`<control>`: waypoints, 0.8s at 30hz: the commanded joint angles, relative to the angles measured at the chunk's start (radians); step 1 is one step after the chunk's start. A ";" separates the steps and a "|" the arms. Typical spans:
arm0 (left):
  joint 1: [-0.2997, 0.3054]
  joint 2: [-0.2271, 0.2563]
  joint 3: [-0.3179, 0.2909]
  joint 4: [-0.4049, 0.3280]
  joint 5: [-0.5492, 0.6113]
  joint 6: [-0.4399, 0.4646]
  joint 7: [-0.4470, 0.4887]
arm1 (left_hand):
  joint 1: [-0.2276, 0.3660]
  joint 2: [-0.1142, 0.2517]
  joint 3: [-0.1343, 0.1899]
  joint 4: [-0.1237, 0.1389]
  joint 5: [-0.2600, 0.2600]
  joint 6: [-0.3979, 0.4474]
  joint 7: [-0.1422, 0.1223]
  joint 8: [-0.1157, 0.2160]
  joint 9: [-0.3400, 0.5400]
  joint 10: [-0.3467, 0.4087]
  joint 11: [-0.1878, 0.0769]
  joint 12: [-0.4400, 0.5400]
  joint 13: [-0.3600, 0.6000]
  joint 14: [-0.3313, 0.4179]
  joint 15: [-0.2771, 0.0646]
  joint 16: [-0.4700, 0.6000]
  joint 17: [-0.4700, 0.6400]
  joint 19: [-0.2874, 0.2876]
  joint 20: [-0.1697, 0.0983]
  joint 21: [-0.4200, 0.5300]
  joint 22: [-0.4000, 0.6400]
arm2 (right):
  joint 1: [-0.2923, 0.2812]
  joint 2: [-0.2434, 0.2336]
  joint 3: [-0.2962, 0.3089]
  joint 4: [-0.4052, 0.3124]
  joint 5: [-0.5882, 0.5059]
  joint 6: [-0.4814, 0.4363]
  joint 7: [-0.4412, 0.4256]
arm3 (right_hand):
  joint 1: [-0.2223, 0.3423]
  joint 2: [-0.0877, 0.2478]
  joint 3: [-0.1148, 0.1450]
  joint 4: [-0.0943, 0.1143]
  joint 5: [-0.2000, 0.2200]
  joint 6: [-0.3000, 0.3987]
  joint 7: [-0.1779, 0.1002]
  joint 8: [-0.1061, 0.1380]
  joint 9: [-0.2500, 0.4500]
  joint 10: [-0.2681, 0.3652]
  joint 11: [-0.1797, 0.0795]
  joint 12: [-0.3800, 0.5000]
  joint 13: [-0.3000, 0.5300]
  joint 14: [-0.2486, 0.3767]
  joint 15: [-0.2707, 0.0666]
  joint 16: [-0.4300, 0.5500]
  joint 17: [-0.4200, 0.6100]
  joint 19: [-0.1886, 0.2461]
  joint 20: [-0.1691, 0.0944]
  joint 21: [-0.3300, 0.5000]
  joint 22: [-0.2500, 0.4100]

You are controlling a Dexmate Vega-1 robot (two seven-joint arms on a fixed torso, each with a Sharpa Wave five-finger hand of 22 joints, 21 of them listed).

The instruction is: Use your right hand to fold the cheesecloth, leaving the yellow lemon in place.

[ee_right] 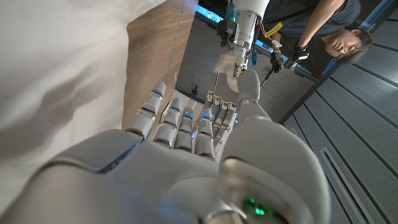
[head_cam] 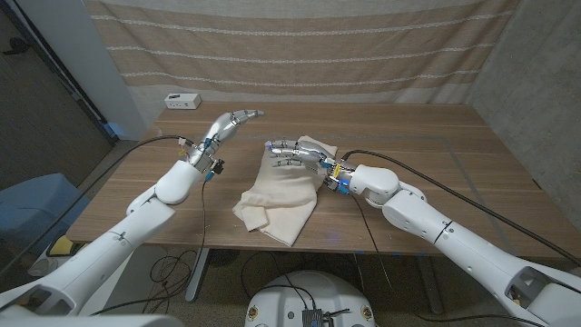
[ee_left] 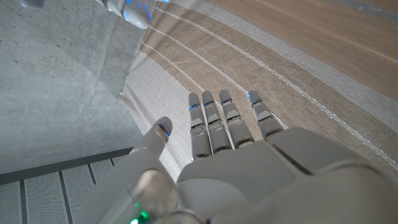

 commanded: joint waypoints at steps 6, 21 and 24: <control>0.015 -0.026 -0.011 0.043 -0.099 -0.056 -0.036 | 0.010 0.002 -0.017 -0.005 -0.003 -0.156 -0.069 -0.008 -0.002 -0.102 -0.014 -0.020 -0.002 -0.047 -0.012 -0.002 0.002 0.004 0.006 0.008 0.004 | -0.072 -0.002 0.092 0.014 -0.075 0.135 -0.188 | -0.025 -0.006 0.001 0.006 -0.003 0.019 -0.001 0.003 0.000 0.020 0.000 0.002 0.002 -0.019 -0.005 -0.007 -0.005 -0.020 -0.016 -0.015 0.002; 0.025 -0.086 -0.025 0.112 -0.422 -0.090 -0.225 | -0.006 -0.013 -0.030 -0.001 -0.010 -0.214 -0.078 -0.003 -0.004 -0.155 -0.016 -0.021 -0.004 -0.081 0.003 -0.008 0.000 -0.008 0.005 0.004 0.003 | -0.096 0.001 0.161 0.035 -0.092 0.183 -0.286 | -0.044 -0.018 -0.003 0.007 -0.002 0.028 0.003 -0.002 0.000 0.039 0.012 0.001 0.002 -0.018 0.005 -0.005 -0.012 -0.019 -0.010 -0.021 0.002; 0.031 -0.093 -0.034 0.120 -0.467 -0.087 -0.249 | -0.006 -0.015 -0.032 -0.003 -0.011 -0.220 -0.078 -0.003 -0.005 -0.158 -0.013 -0.020 -0.005 -0.087 0.006 -0.010 -0.001 -0.010 0.006 0.004 0.003 | -0.101 0.012 0.178 0.047 -0.092 0.203 -0.313 | -0.048 -0.022 -0.005 0.006 -0.002 0.033 0.008 -0.003 0.000 0.046 0.015 0.002 0.002 -0.012 0.007 -0.002 -0.014 -0.017 -0.009 -0.022 0.002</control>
